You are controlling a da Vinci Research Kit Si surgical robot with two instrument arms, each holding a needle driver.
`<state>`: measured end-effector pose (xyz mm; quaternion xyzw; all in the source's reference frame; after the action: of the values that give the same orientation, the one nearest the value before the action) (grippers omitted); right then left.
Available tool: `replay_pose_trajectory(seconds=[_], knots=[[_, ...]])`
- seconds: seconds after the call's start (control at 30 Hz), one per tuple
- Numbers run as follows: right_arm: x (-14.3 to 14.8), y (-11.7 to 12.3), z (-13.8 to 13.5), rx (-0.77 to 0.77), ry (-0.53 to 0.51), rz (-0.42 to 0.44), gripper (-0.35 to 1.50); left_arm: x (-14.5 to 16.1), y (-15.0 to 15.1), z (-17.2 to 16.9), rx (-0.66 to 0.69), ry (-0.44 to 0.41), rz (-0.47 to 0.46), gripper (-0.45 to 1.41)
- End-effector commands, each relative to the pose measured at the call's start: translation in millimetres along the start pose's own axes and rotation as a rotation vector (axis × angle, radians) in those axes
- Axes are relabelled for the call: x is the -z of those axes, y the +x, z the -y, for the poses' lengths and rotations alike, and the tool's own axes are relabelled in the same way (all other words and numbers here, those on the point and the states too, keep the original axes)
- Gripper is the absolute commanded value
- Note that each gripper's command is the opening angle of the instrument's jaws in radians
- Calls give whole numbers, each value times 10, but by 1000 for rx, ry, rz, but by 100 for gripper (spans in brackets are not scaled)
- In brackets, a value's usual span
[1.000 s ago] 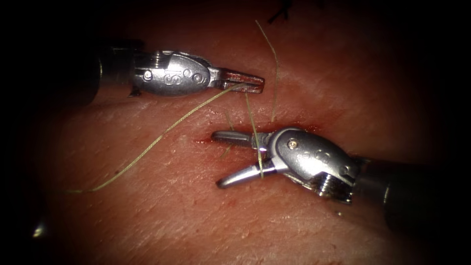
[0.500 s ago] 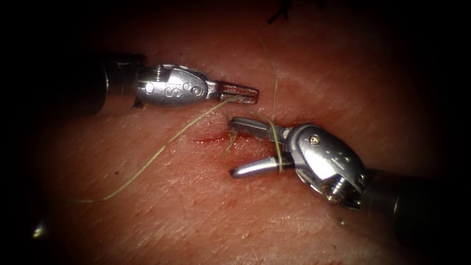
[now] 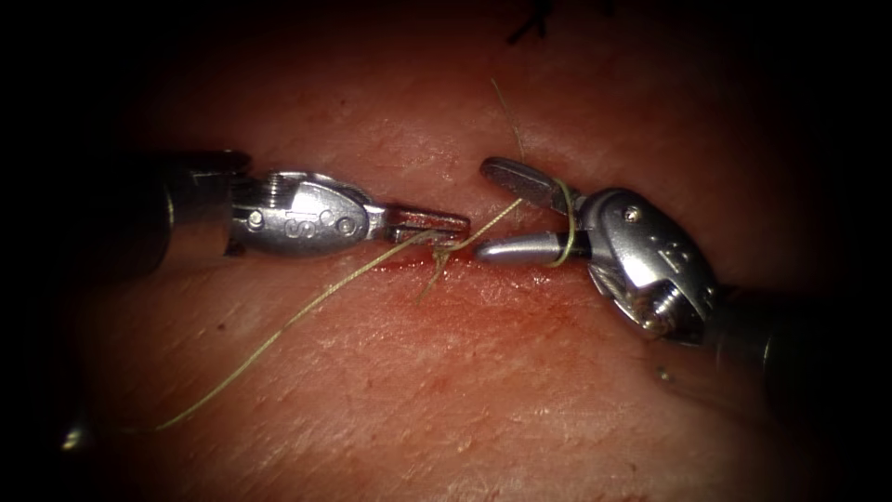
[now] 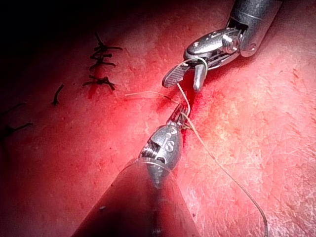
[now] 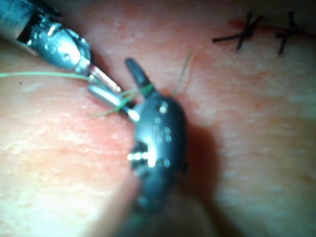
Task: Wound Closure
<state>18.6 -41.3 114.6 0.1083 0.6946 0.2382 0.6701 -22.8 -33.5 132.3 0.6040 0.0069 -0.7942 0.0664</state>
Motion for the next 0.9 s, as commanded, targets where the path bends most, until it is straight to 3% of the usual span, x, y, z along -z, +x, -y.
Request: replay_pose_trajectory(seconds=[0.03, 0.2, 0.43, 0.9], knots=[[-4, -10, -3, 4, 0, 6, 96, -6, -5, 2, -1, 1, 0, -45], [-8, -20, -14, 21, -89, 25, 88, -14, 18, -16, 2, -10, -12, -45], [-13, -27, -14, 2, -115, 29, 84, -23, 37, -24, 7, -17, -21, -45], [-12, -26, -22, -46, -104, 34, 76, -13, 28, -30, -3, -25, -25, -45]])
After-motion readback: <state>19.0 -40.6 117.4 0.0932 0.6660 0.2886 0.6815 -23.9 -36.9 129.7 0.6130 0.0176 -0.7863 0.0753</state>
